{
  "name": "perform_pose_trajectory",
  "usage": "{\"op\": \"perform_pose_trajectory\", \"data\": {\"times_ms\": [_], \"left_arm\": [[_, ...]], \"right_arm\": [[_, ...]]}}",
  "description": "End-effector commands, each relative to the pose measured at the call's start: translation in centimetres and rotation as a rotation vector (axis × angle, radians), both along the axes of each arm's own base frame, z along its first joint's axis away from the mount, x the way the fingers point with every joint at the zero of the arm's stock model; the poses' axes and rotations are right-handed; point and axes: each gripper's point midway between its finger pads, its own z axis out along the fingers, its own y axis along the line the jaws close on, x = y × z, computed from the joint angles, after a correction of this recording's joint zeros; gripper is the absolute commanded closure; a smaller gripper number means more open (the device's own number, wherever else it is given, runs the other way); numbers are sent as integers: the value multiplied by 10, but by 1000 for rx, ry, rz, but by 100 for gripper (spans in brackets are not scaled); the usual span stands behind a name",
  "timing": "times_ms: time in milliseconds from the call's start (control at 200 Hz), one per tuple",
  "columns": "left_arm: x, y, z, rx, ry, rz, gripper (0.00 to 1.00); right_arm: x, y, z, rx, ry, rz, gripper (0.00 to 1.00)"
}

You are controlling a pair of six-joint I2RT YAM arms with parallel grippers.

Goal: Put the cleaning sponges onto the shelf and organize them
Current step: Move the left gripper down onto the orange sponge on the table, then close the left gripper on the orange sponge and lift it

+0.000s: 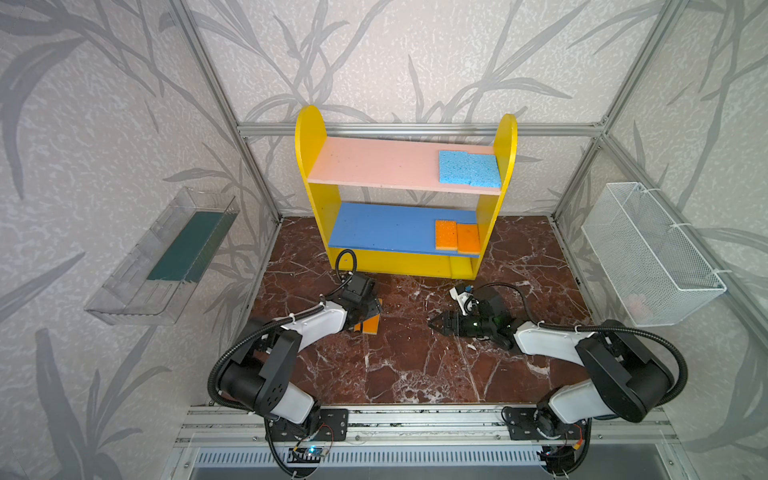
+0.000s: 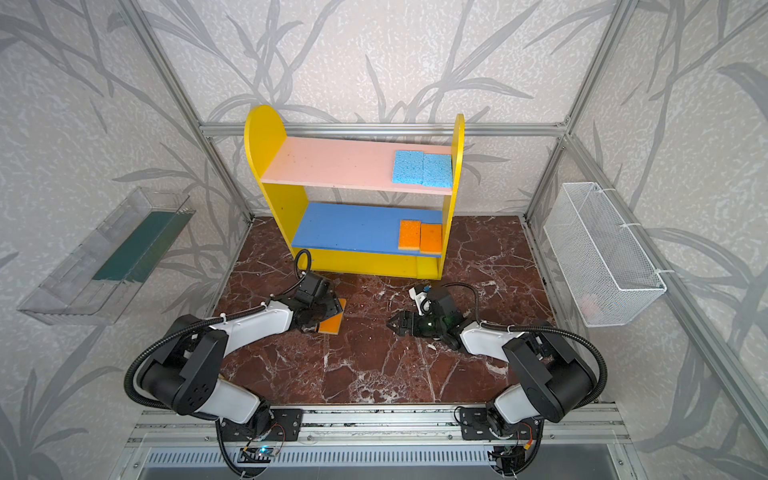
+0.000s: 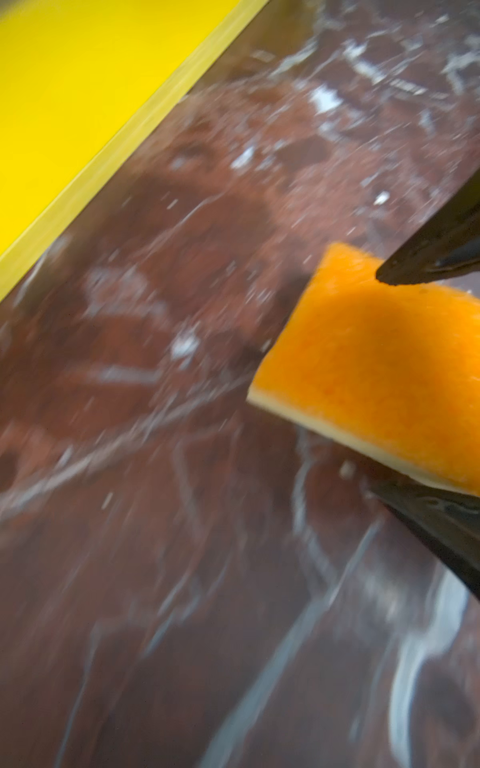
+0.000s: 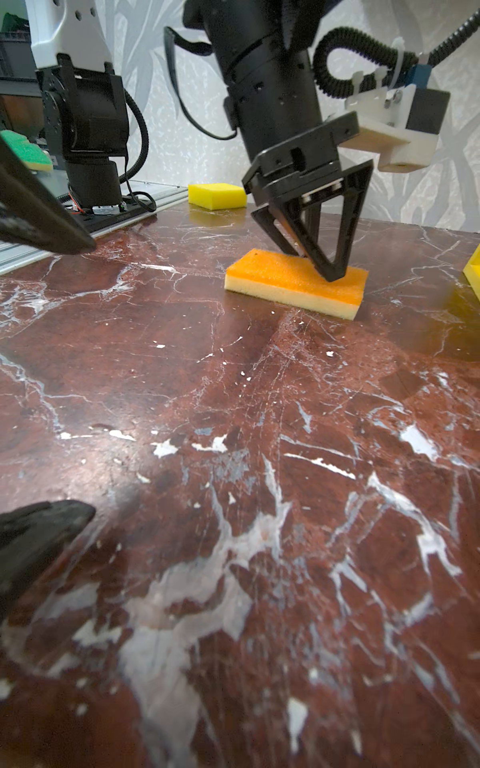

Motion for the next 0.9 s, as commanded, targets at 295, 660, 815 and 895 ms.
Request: {"op": "perform_pose_trajectory", "data": {"times_ms": [295,660,815,895], "left_arm": [[-19,3,57,9,-150,-75,23],[-42,-11,55,190,-108,-293,16],[-44,-18,41,209,-59,-326,13],[-45,-25,33,199,-28,-351,12]], "right_arm": [[3,-15,-10,-47,0,-35,11],[4,-15,-15,-59,-5,-28,10],[4,-17,-15,-70,-7,-33,10],[4,-17,-15,-72,-9,-37,9]]}}
